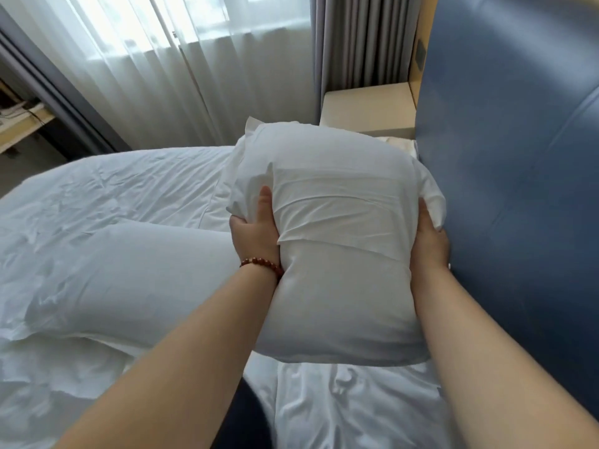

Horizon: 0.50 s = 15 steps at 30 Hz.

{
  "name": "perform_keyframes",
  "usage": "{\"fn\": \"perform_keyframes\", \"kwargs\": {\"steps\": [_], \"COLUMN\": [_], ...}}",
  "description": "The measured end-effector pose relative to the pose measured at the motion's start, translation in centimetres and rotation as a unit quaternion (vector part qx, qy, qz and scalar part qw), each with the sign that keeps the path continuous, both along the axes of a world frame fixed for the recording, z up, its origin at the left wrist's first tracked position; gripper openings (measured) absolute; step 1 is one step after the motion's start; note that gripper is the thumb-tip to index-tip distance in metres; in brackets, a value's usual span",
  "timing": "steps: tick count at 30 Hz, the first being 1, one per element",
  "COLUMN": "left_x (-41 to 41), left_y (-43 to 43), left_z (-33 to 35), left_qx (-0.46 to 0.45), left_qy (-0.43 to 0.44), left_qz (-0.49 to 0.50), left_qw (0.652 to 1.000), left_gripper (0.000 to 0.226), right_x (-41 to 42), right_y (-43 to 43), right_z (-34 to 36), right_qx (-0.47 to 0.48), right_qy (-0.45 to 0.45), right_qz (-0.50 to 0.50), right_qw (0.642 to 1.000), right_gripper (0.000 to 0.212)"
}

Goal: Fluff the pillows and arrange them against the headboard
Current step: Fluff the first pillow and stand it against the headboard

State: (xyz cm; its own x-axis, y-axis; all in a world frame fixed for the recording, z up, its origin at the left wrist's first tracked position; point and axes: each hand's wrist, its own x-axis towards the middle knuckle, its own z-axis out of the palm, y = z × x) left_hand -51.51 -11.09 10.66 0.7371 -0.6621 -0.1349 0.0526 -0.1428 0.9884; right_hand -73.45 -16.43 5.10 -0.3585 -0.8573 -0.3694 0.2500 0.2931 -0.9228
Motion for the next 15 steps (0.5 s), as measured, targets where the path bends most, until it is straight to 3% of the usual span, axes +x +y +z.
{"fn": "perform_keyframes", "kwargs": {"steps": [3,6,15], "left_x": [0.5,1.6,3.8], "left_y": [-1.4,-2.3,-13.3], "left_z": [0.8,0.1,-5.1], "left_qx": [-0.006,-0.007,-0.013], "left_qy": [0.001,-0.004,0.065], "left_qz": [0.003,0.008,-0.017], "left_qw": [1.000,1.000,0.998], "left_gripper": [0.073,0.071,0.075], "right_x": [0.5,1.5,2.7], "right_y": [-1.2,-1.0,-10.3], "right_z": [0.6,0.4,-2.8], "right_qx": [-0.001,0.006,0.012], "right_qy": [-0.010,-0.022,-0.004], "right_qz": [-0.002,-0.018,-0.053], "right_qw": [1.000,1.000,0.999], "right_gripper": [0.053,0.072,0.064]}}
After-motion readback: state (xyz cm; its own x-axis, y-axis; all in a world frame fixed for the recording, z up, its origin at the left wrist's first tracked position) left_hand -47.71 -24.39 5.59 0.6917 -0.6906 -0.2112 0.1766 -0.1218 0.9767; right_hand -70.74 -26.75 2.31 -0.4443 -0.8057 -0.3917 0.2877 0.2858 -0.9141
